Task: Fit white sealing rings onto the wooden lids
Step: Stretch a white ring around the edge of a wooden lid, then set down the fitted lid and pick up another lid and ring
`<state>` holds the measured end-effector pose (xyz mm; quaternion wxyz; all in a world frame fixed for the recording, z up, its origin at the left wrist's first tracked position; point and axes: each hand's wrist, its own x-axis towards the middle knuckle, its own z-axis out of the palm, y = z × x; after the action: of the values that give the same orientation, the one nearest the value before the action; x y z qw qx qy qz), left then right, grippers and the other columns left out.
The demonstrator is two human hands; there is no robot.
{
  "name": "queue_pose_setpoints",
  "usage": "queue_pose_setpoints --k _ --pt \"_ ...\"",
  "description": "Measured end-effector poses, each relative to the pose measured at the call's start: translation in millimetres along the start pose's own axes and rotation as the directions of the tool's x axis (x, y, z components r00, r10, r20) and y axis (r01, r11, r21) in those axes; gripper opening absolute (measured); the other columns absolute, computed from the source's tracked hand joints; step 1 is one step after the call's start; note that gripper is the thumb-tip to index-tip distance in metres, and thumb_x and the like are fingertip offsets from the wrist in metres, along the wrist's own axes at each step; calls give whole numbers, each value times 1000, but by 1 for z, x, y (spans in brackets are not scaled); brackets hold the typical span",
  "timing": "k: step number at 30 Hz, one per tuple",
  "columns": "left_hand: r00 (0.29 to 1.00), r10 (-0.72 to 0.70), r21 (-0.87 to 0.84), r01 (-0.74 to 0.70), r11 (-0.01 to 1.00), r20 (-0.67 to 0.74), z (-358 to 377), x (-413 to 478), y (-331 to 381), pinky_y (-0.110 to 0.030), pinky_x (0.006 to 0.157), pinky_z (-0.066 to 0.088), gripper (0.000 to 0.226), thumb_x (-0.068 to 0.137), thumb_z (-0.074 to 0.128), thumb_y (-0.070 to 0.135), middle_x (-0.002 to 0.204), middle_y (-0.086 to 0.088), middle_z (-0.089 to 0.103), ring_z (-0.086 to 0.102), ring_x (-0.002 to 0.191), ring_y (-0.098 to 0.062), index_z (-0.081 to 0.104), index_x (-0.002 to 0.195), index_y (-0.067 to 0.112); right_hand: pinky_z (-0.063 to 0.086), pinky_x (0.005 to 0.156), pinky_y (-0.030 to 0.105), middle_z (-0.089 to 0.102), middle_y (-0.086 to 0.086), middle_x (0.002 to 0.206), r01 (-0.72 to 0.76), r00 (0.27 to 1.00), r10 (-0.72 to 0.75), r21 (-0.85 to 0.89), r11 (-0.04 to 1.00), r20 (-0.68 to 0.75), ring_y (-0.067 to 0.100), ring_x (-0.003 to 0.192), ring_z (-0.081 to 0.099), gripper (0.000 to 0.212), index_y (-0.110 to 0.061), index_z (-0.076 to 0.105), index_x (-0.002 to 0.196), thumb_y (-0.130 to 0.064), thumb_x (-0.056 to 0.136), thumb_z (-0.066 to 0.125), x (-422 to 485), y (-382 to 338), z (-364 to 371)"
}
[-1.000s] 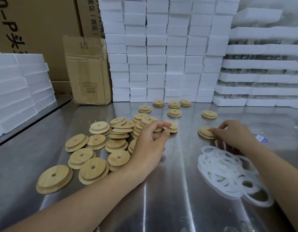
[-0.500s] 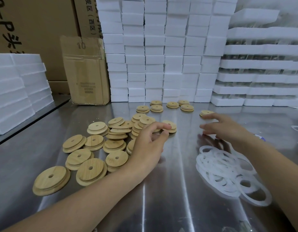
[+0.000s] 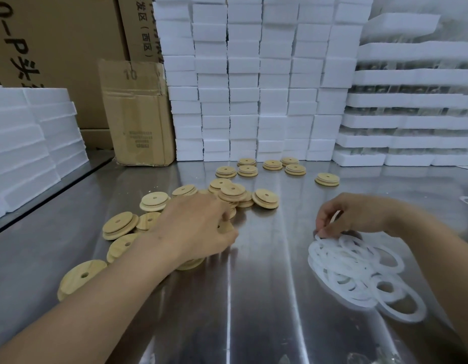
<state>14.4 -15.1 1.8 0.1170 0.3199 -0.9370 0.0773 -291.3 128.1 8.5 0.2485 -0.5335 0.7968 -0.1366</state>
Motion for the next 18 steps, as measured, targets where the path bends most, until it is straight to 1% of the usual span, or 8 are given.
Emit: queue_pose_setpoints --k 4,6,8,10,12,14,16,18 --pt "997 -44 -59 48 997 70 0 1 -4 -34 71 44 33 86 53 63 101 16 66 59 94 -14 66 110 45 47 73 22 80 -5 86 31 999 -28 90 995 -31 6 74 66 14 -24 79 82 -17 94 74 -1 -3 3" --pt "997 -23 -137 33 990 72 3 3 -3 -34 74 49 27 85 58 61 99 20 67 60 95 -11 65 106 47 45 72 21 78 -6 85 87 991 -67 185 979 -112 6 76 66 14 -23 78 86 -13 94 72 0 -6 4" --pt "998 8 -251 9 968 64 7 3 0 -35 79 53 29 82 63 61 99 24 66 61 97 -6 66 107 47 47 74 23 76 -5 83 172 972 -116 275 946 -206 6 78 67 9 -26 78 93 -17 94 75 1 -10 5" --pt "999 21 -451 -6 892 28 12 5 8 -33 84 56 28 85 70 55 105 24 68 64 98 -2 69 111 44 49 79 26 75 -2 85 255 944 -154 353 900 -291 3 80 69 8 -30 79 100 -25 94 76 1 -17 6" --pt "998 -61 -723 45 689 3 12 9 18 -30 85 58 19 95 70 43 106 19 73 69 95 -6 72 114 39 50 83 28 76 -2 88 321 922 -190 394 861 -337 3 84 69 9 -33 80 100 -27 96 75 -1 -27 9" --pt "980 -165 -929 163 331 114 9 12 27 -28 75 60 17 104 64 34 100 10 75 70 88 -13 77 114 30 50 85 30 76 -5 89 368 913 -237 424 828 -331 3 85 68 6 -31 80 99 -28 95 76 -5 -39 12" --pt "947 -156 -960 277 -43 281 3 12 33 -27 67 59 22 104 64 30 94 -2 73 68 80 -18 79 114 17 49 85 31 76 -5 91 413 905 -297 458 787 -306 4 86 68 10 -26 80 100 -31 92 80 -10 -50 16" --pt "915 -126 -896 336 -289 384 -1 10 36 -28 65 59 26 102 67 32 92 -8 72 67 72 -19 79 110 10 48 83 30 75 -5 91 451 892 -358 486 748 -278 6 85 67 20 -19 78 101 -34 87 80 -15 -60 19"
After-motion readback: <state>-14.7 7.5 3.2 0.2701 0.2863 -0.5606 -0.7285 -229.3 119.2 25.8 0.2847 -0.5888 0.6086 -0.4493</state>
